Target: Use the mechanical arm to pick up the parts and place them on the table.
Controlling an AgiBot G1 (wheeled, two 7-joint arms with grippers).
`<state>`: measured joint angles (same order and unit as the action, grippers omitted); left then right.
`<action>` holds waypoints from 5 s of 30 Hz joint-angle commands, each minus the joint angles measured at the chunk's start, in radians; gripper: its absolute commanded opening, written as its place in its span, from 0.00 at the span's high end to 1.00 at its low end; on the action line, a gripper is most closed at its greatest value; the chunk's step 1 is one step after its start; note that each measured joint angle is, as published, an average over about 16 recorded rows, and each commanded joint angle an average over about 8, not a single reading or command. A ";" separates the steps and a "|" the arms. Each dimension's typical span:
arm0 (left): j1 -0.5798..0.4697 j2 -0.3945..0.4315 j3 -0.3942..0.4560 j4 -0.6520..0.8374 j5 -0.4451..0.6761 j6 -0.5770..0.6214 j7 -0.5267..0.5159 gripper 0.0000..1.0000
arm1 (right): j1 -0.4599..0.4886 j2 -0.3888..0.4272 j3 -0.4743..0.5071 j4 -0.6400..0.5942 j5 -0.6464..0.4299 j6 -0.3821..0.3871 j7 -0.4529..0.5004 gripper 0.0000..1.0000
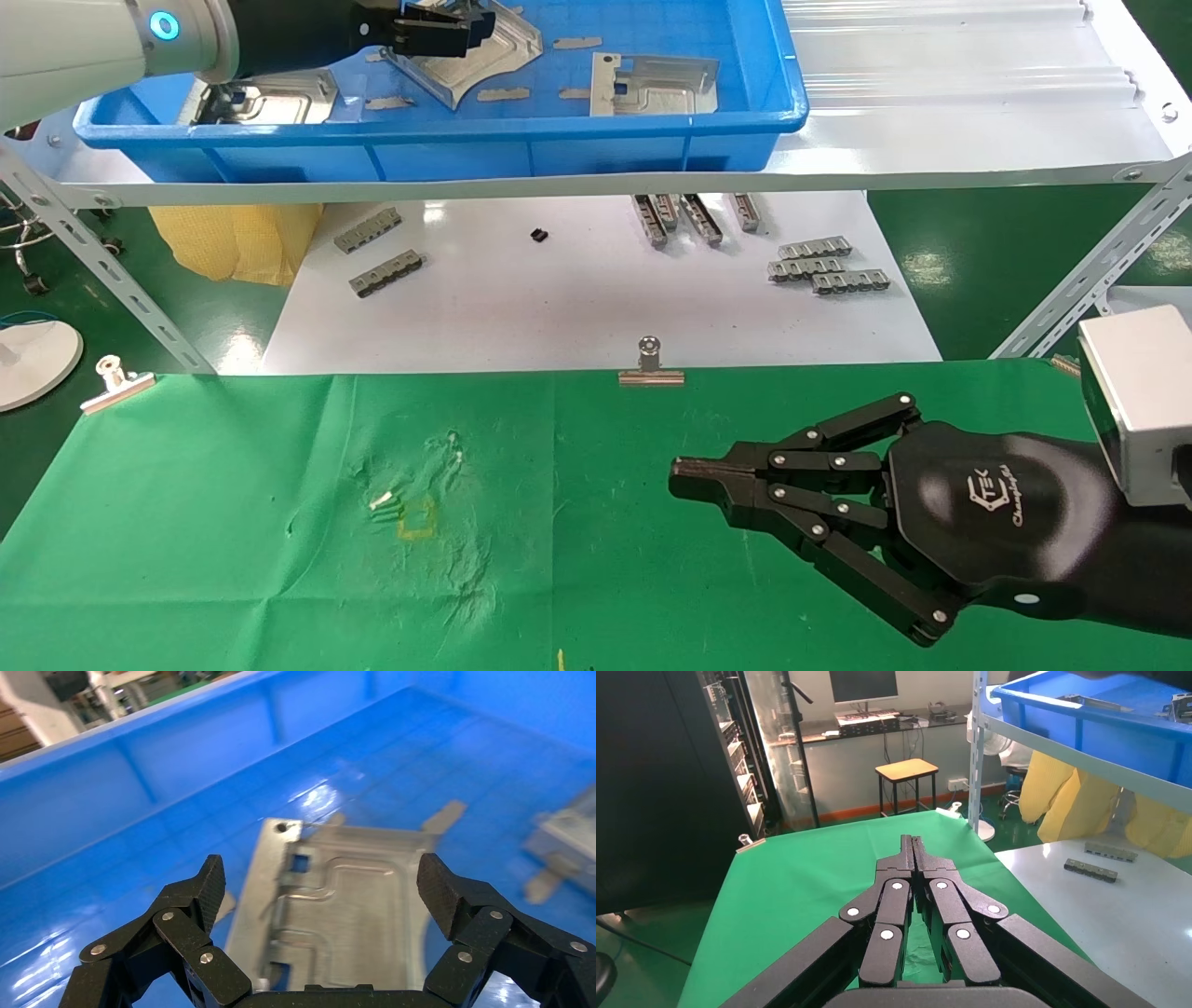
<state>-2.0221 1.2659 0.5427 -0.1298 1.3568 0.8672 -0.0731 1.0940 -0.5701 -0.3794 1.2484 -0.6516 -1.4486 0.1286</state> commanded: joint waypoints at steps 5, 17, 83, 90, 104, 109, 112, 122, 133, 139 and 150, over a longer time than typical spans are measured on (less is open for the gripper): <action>-0.029 0.048 0.016 0.078 0.027 -0.072 0.017 1.00 | 0.000 0.000 0.000 0.000 0.000 0.000 0.000 0.00; -0.042 0.066 0.026 0.115 0.041 -0.118 0.008 1.00 | 0.000 0.000 0.000 0.000 0.000 0.000 0.000 0.00; 0.167 -0.419 0.011 -0.337 -0.279 0.741 0.328 1.00 | 0.000 0.000 0.000 0.000 0.000 0.000 0.000 0.00; 0.321 -0.518 0.140 -0.509 -0.356 0.724 0.389 1.00 | 0.000 0.000 0.000 0.000 0.000 0.000 0.000 0.00; 0.355 -0.380 0.284 -0.236 -0.164 0.627 0.681 1.00 | 0.000 0.000 0.000 0.000 0.000 0.000 0.000 0.00; 0.342 -0.338 0.299 -0.165 -0.139 0.632 0.750 0.80 | 0.000 0.000 0.000 0.000 0.000 0.000 0.000 0.00; 0.330 -0.317 0.309 -0.128 -0.125 0.637 0.780 0.43 | 0.000 0.000 0.000 0.000 0.000 0.000 0.000 0.00; 0.312 -0.264 0.312 -0.009 -0.114 0.587 0.842 0.00 | 0.000 0.000 0.000 0.000 0.000 0.000 0.000 0.00; 0.302 -0.278 0.282 0.058 -0.163 0.683 0.846 0.00 | 0.000 0.000 0.000 0.000 0.000 0.000 0.000 0.00; 0.319 -0.294 0.258 0.101 -0.204 0.719 0.777 0.00 | 0.000 0.000 0.000 0.000 0.000 0.000 0.000 0.00; 0.327 -0.298 0.251 0.100 -0.215 0.720 0.767 0.00 | 0.000 0.000 0.000 0.000 0.000 0.000 0.000 0.00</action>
<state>-1.6867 0.9633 0.7861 -0.0427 1.1357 1.5868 0.6804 1.0938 -0.5699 -0.3797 1.2481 -0.6511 -1.4482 0.1284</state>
